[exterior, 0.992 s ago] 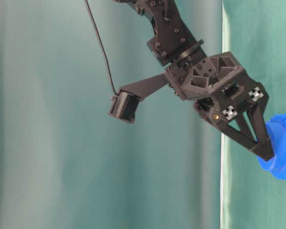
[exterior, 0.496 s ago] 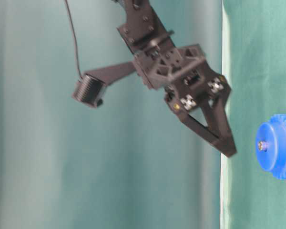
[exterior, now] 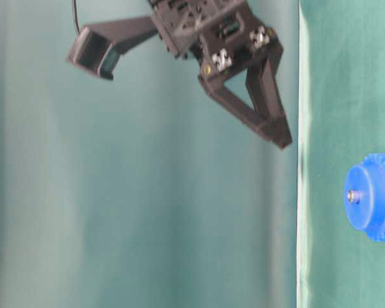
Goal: Insert the shaft placed at a random location into the center hole of the medium gear at another random location.
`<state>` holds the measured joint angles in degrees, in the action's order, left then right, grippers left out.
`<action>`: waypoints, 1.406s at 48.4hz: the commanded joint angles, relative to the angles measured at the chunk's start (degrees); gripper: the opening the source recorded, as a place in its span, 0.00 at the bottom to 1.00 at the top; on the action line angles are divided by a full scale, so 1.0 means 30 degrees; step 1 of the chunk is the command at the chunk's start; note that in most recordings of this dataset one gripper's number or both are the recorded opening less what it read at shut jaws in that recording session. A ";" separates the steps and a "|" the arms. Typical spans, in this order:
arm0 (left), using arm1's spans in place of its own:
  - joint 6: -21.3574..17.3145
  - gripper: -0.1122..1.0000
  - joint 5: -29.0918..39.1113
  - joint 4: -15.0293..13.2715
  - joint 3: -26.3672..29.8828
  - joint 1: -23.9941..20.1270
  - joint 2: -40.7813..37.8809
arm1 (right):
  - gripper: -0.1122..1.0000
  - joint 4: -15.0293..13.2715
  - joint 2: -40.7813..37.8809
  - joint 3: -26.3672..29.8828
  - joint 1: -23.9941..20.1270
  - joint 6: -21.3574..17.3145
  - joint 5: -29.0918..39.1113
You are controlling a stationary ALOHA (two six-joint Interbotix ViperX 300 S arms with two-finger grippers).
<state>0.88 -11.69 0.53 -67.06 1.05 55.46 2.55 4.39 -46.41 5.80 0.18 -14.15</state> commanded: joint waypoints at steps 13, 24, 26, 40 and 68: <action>0.0029 0.10 -0.0088 0.0029 0.0410 -0.0059 -0.0029 | 0.86 -0.0029 0.1230 -0.0791 -0.0059 -0.0146 -0.0029; 0.0029 0.10 -0.0088 0.0029 0.0410 -0.0059 -0.0029 | 0.86 -0.0029 0.1230 -0.0791 -0.0059 -0.0146 0.0205; 0.0029 0.10 -0.0088 0.0029 0.0410 -0.0059 -0.0029 | 0.86 -0.0029 0.1230 -0.0791 -0.0059 -0.0146 0.0264; 0.0029 0.10 -0.0088 0.0059 0.0410 -0.0059 -0.0029 | 0.86 -0.0029 0.1230 -0.0791 -0.0059 -0.0146 0.0264; 0.0029 0.10 -0.0059 0.0029 0.0410 -0.0059 -0.0029 | 0.86 -0.0029 0.1230 -0.0791 -0.0059 -0.0146 0.0264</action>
<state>0.88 -11.60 0.53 -67.06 1.05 55.63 2.46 6.94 -49.31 5.71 0.18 -13.45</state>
